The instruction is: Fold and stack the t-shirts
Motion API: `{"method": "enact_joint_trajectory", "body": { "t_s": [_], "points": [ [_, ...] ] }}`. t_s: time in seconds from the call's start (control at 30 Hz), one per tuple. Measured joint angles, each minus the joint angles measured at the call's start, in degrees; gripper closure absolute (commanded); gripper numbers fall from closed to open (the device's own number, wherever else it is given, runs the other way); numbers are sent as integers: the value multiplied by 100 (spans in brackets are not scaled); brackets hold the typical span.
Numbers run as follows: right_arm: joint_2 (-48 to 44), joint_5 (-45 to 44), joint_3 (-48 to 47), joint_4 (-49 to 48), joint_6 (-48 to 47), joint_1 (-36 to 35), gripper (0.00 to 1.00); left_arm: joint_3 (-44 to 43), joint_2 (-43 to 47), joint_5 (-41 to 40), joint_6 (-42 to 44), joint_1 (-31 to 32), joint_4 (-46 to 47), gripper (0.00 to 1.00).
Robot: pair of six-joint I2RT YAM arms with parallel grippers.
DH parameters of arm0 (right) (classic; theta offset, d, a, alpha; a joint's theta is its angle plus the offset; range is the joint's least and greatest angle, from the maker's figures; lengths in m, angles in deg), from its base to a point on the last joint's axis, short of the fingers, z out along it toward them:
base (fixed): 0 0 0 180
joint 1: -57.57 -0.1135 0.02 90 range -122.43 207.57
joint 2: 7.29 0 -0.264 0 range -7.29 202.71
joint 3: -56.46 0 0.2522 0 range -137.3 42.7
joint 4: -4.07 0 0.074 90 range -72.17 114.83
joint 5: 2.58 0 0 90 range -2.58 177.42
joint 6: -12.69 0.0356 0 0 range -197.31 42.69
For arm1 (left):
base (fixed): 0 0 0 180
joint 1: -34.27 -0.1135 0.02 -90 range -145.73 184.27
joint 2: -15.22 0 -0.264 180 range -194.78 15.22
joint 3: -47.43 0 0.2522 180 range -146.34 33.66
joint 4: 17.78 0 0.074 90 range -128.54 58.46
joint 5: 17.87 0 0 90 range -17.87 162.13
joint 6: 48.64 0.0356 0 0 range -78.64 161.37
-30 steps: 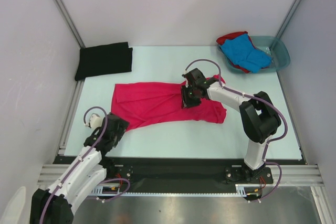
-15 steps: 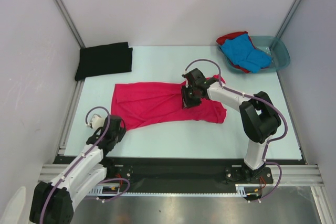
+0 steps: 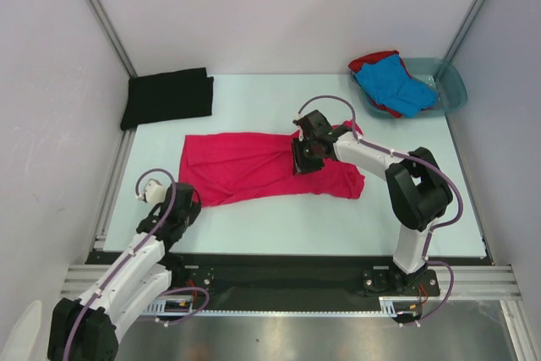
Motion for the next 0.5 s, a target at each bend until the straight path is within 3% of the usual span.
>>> {"method": "enact_joint_trajectory", "body": {
  "t_s": [0.3,0.5],
  "points": [
    [0,-9,0,7,-17,39,64,-645,-756,-269,431,0,286,100],
    [0,-44,0,11,-20,118,64,-1178,-1829,-302,761,-92,752,100]
  ]
}}
